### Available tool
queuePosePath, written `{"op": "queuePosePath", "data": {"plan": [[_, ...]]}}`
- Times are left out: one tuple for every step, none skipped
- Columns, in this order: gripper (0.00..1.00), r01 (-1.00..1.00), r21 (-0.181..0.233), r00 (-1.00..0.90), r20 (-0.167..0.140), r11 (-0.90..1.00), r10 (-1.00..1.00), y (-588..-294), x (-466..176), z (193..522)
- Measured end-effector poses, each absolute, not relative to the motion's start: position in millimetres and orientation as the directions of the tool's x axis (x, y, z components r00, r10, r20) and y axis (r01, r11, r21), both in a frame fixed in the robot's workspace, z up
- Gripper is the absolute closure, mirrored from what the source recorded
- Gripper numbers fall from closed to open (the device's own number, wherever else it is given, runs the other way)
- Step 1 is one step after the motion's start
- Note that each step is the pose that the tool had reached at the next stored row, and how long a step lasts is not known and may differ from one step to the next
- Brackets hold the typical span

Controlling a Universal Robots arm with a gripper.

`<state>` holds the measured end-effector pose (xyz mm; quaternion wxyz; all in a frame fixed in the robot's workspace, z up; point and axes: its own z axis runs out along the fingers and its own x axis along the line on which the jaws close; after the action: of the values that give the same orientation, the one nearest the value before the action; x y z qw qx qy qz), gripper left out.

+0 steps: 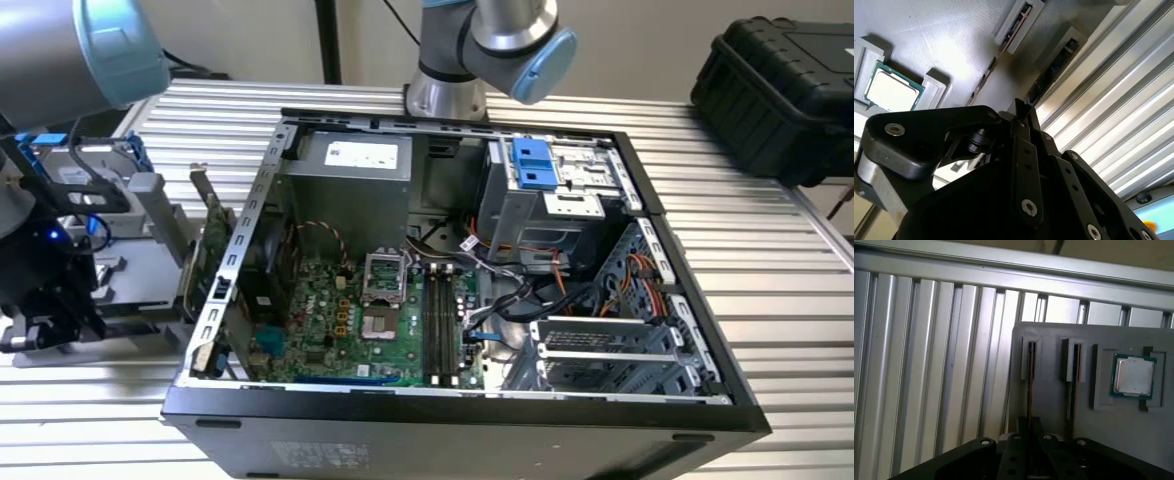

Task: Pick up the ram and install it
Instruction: 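Pick up the ram and move it above insertion slot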

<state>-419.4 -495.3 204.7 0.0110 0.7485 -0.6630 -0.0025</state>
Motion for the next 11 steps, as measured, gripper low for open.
{"op": "queuePosePath", "data": {"plan": [[1.00, -0.993, 0.020, 0.120, 0.011, -0.120, -0.993, -495.3, -419.5, 207.1], [1.00, -0.993, 0.020, 0.120, 0.011, -0.120, -0.993, -495.3, -419.5, 209.1], [1.00, -0.993, 0.020, 0.120, 0.011, -0.120, -0.993, -495.3, -419.5, 211.4], [1.00, -0.993, 0.020, 0.120, 0.011, -0.120, -0.993, -495.3, -419.5, 213.5], [1.00, -0.993, 0.020, 0.120, 0.011, -0.120, -0.993, -495.3, -419.6, 215.9], [1.00, -0.993, 0.020, 0.120, 0.011, -0.119, -0.993, -495.3, -419.6, 217.9], [1.00, -0.993, 0.020, 0.119, 0.011, -0.119, -0.993, -495.2, -419.7, 220.2], [1.00, -0.993, 0.020, 0.119, 0.011, -0.119, -0.993, -495.2, -419.7, 222.4], [1.00, -0.993, 0.020, 0.119, 0.011, -0.119, -0.993, -495.2, -419.7, 224.6], [1.00, -0.993, 0.020, 0.118, 0.011, -0.118, -0.993, -495.3, -419.8, 226.7], [1.00, -0.993, 0.020, 0.117, 0.011, -0.117, -0.993, -495.3, -419.9, 228.8]]}}
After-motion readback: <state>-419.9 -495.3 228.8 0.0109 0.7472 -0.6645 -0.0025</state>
